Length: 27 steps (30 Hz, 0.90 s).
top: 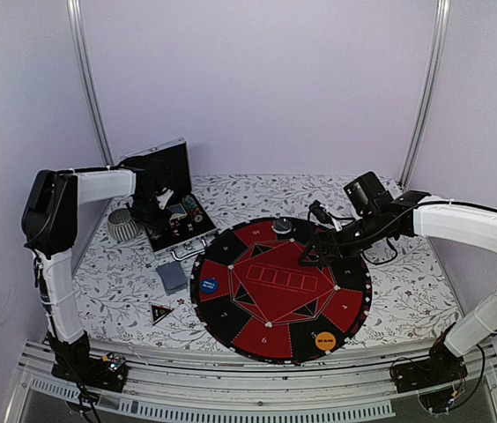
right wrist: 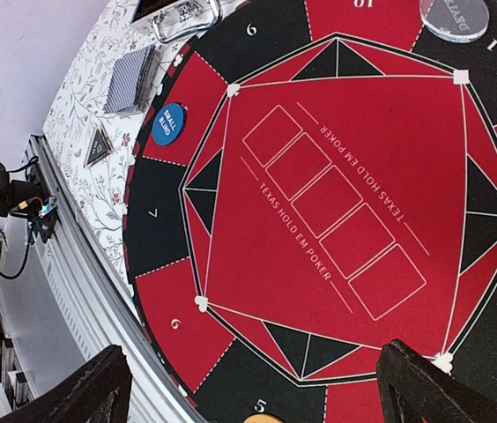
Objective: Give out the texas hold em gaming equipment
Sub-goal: Pick up the pile of poker chips from the chip case.
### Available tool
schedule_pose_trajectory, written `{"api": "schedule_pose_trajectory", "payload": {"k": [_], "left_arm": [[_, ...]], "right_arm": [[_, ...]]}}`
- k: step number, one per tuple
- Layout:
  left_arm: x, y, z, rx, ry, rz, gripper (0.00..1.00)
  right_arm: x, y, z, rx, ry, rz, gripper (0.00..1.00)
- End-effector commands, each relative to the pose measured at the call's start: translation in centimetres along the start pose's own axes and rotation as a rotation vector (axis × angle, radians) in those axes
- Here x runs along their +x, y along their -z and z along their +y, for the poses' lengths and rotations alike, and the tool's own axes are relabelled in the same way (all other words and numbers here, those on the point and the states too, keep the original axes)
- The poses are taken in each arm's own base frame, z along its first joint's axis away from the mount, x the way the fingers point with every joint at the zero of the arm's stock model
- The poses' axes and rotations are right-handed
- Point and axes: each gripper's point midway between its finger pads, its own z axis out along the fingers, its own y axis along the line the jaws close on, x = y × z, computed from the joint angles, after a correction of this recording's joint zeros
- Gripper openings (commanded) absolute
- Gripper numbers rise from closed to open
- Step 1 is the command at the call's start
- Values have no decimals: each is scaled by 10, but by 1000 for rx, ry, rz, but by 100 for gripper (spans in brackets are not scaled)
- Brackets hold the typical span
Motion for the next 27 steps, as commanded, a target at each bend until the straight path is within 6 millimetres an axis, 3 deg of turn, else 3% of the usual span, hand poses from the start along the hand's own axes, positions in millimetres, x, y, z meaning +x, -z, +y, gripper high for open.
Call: {"api": "schedule_pose_trajectory", "payload": {"k": [1, 15, 22, 27], "left_arm": [[-3, -3, 15, -60, -4, 0, 47], [5, -18, -3, 61, -2, 33, 42], [8, -25, 2, 65, 17, 49, 39], [6, -27, 11, 28, 31, 51, 24]], "right_arm": [[-4, 8, 7, -17, 4, -11, 99], [-2, 8, 7, -22, 3, -5, 99], [-1, 9, 7, -23, 3, -3, 99], [0, 9, 8, -26, 1, -1, 99]]}}
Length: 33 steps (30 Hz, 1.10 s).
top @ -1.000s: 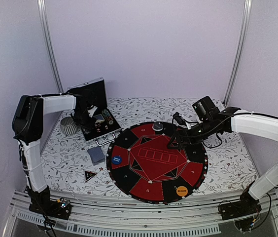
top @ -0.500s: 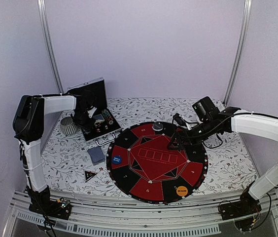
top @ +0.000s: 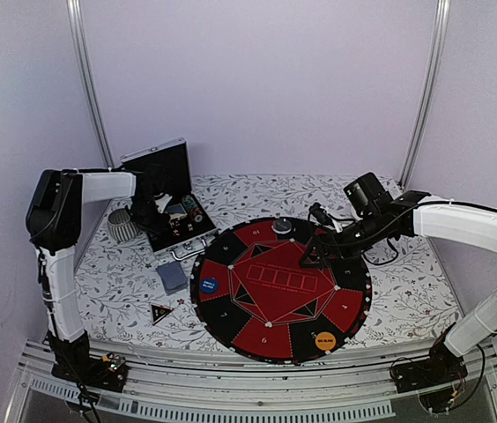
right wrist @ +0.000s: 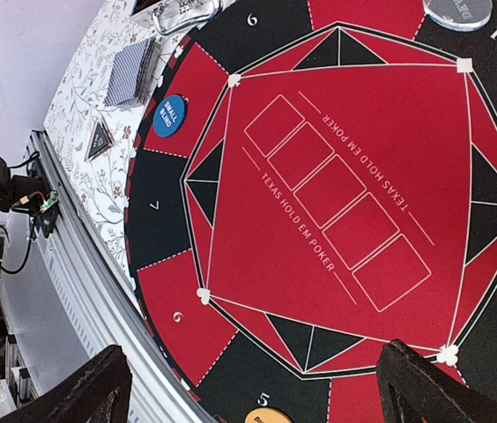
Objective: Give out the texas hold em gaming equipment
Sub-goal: Pick up the pile of poker chips from the chip case, then pass from the left arm to the right
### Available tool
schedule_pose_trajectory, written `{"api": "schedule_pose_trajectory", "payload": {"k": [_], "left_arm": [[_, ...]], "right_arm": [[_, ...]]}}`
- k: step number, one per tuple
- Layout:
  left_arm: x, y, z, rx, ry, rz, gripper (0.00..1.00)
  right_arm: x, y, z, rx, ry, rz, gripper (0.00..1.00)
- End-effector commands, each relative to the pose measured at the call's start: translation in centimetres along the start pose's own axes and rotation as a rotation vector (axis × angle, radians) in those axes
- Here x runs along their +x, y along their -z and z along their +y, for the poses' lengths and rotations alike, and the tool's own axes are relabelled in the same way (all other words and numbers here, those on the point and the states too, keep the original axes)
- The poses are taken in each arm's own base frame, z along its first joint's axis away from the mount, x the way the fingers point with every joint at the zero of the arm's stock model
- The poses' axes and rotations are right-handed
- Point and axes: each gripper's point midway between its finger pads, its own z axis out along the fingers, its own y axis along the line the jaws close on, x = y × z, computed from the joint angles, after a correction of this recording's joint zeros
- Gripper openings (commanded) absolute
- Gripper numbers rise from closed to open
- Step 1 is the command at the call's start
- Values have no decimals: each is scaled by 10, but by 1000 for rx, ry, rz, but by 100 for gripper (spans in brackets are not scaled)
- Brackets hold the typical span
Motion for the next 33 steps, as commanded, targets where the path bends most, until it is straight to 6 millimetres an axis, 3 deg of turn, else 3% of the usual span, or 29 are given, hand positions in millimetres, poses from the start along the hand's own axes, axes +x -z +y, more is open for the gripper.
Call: {"api": "schedule_pose_trajectory", "payload": {"k": [1, 4, 7, 11, 13, 16, 20, 24, 26, 27, 30, 33], "left_arm": [[-3, -4, 11, -26, 18, 3, 23], [-3, -2, 13, -39, 19, 2, 16], [-5, 2, 13, -32, 25, -8, 0], [-14, 29, 13, -15, 48, -58, 0], [-23, 56, 16, -30, 57, -114, 0], [-36, 114, 17, -24, 77, -234, 0], [-41, 189, -12, 105, 82, -399, 0], [-25, 263, -73, 383, 50, -545, 0], [-10, 299, -107, 549, 25, -604, 0], [-3, 316, -119, 618, 25, -633, 0], [17, 355, -142, 804, 57, -699, 0], [33, 377, -156, 941, 73, -710, 0]], "right_arm": [[-5, 8, 7, -20, 10, -21, 99], [-4, 8, 7, -23, 7, -19, 99], [-6, 9, 9, -29, 6, -22, 99], [-9, 13, 13, -37, 10, -33, 99], [-16, 18, 17, -40, 19, -56, 99], [-32, 31, 24, -35, 42, -124, 99], [-64, 58, 40, -24, 81, -272, 99], [-92, 82, 75, -27, 179, -455, 100], [-102, 86, 101, -7, 268, -545, 99], [-103, 84, 125, -12, 329, -582, 99], [-108, 80, 175, 13, 555, -701, 98], [-115, 68, 212, 17, 780, -786, 98]]}}
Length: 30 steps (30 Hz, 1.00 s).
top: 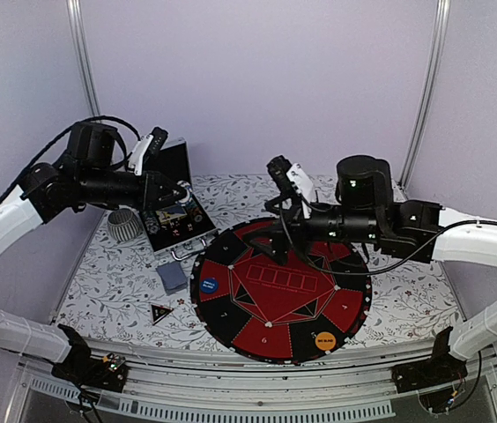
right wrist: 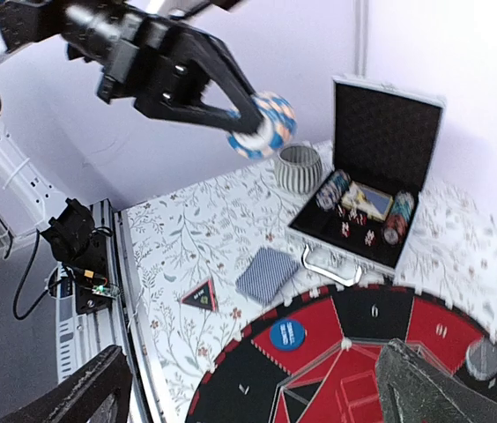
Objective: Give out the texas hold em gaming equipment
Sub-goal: Pass from the left arm to the right
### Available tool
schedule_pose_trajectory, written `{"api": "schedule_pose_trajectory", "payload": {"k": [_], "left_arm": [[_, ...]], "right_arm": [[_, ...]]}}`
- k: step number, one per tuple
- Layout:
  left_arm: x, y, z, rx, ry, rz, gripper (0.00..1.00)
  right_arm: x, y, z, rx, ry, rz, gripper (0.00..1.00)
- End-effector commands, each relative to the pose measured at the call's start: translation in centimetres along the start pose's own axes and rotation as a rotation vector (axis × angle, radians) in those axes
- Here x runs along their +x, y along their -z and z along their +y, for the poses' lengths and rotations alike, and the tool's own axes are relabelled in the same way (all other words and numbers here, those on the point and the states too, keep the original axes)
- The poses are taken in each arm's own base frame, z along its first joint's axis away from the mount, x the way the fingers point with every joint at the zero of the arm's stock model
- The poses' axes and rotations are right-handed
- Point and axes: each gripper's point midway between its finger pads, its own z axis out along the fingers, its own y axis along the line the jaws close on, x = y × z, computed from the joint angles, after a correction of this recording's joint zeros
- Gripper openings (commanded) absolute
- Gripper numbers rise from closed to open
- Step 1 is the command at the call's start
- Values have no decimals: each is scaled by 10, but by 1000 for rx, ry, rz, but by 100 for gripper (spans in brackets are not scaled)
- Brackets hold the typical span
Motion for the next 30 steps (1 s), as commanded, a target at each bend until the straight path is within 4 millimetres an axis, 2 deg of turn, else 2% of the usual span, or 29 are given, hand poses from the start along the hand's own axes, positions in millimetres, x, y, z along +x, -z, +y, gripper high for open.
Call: {"api": "schedule_pose_trajectory", "payload": {"k": [1, 2, 5, 6, 7, 11, 17, 19, 21, 22, 25, 28, 30], "left_arm": [[0, 11, -47, 241, 141, -36, 0], [2, 13, -52, 263, 146, -34, 0], [7, 15, -64, 330, 156, -19, 0], [9, 15, -68, 353, 158, -12, 0], [11, 16, -71, 370, 159, -7, 0], [17, 20, -75, 399, 161, -2, 0], [24, 23, -78, 427, 156, 8, 0], [26, 23, -77, 421, 152, 15, 0], [26, 23, -77, 417, 148, 15, 0], [26, 23, -77, 417, 145, 14, 0], [26, 22, -76, 411, 138, 16, 0], [28, 18, -73, 396, 139, 23, 0], [28, 17, -74, 402, 141, 26, 0]], "right_arm": [[-54, -25, 29, 55, 376, -233, 98], [-48, -37, 37, 45, 430, -225, 99], [-54, -62, 65, 20, 650, -256, 99], [-53, -70, 69, 15, 702, -264, 99], [-60, -72, 72, 13, 721, -288, 99], [-65, -90, 76, 7, 759, -298, 99], [-60, -113, 75, 13, 812, -277, 98], [-60, -115, 74, 21, 822, -276, 84], [-60, -116, 73, 30, 830, -273, 65], [-61, -117, 72, 36, 834, -272, 60], [-64, -116, 67, 66, 839, -269, 52], [-65, -114, 65, 84, 839, -268, 39], [-64, -115, 62, 96, 842, -260, 35]]}}
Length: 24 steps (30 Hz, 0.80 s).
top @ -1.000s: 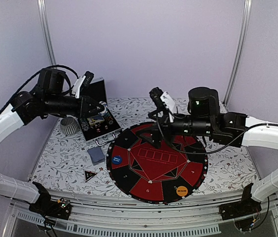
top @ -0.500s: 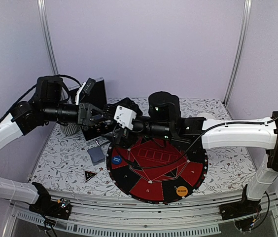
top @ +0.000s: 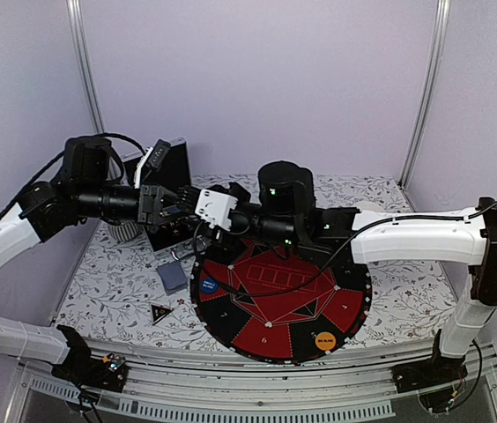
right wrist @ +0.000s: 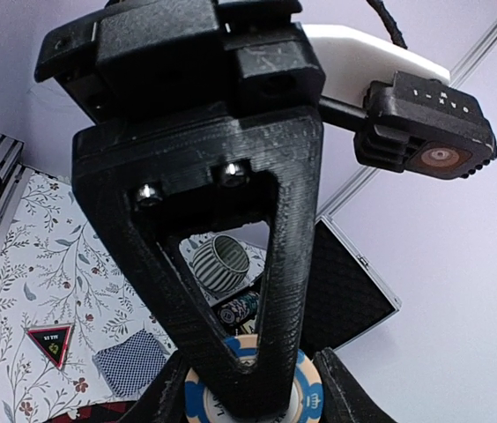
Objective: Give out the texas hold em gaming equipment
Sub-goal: Pass from the left arm to the right
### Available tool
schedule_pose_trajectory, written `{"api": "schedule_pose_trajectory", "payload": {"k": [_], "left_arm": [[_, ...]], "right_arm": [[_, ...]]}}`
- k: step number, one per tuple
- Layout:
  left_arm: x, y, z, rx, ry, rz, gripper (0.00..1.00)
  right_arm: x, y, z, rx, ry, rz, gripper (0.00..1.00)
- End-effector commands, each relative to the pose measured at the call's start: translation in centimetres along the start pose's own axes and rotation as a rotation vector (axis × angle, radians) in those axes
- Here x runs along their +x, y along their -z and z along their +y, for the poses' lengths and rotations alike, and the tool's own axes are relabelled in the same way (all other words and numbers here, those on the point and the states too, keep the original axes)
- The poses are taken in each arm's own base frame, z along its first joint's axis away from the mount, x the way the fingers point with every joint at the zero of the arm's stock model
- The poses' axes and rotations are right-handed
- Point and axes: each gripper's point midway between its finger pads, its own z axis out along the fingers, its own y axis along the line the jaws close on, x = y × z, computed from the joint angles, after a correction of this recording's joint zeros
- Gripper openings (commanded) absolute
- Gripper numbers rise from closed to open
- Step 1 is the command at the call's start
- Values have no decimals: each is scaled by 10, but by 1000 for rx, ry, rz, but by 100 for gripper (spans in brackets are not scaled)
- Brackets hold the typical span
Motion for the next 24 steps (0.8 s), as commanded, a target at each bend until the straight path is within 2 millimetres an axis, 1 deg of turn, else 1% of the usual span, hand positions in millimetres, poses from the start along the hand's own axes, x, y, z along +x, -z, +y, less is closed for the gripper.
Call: {"api": "schedule_pose_trajectory", "payload": {"k": [1, 4, 5, 7, 11, 12, 14, 16, 19, 21, 22, 24], "left_arm": [[1, -2, -9, 41, -25, 4, 0], [1, -3, -8, 44, -26, 1, 0], [3, -5, -7, 42, -23, 6, 0], [6, -8, -3, 39, -13, 18, 0], [11, -15, 2, 49, 12, 28, 0], [12, -17, 3, 53, 17, 28, 2], [14, -20, 5, 57, 24, 29, 12], [16, -22, 8, 55, 28, 30, 15], [19, -28, 13, 55, 42, 36, 15], [20, -32, 13, 68, 49, 36, 19], [22, -33, 15, 68, 56, 40, 23], [23, -36, 17, 68, 58, 45, 26]], "right_arm": [[-5, -1, -14, 61, 13, 4, 33], [2, -1, -18, 90, 21, 35, 21], [4, -1, -18, 96, 21, 44, 13], [8, -1, -17, 99, 20, 55, 5], [19, 0, -14, 100, 2, 83, 2], [23, 0, -12, 95, -13, 93, 2], [27, 2, -12, 85, -46, 98, 2], [33, 4, -9, 71, -85, 102, 2], [43, 7, -6, 62, -128, 118, 2], [50, 9, -3, 53, -146, 131, 2], [52, 9, -2, 50, -154, 135, 2], [54, 11, -1, 47, -156, 141, 2]]}}
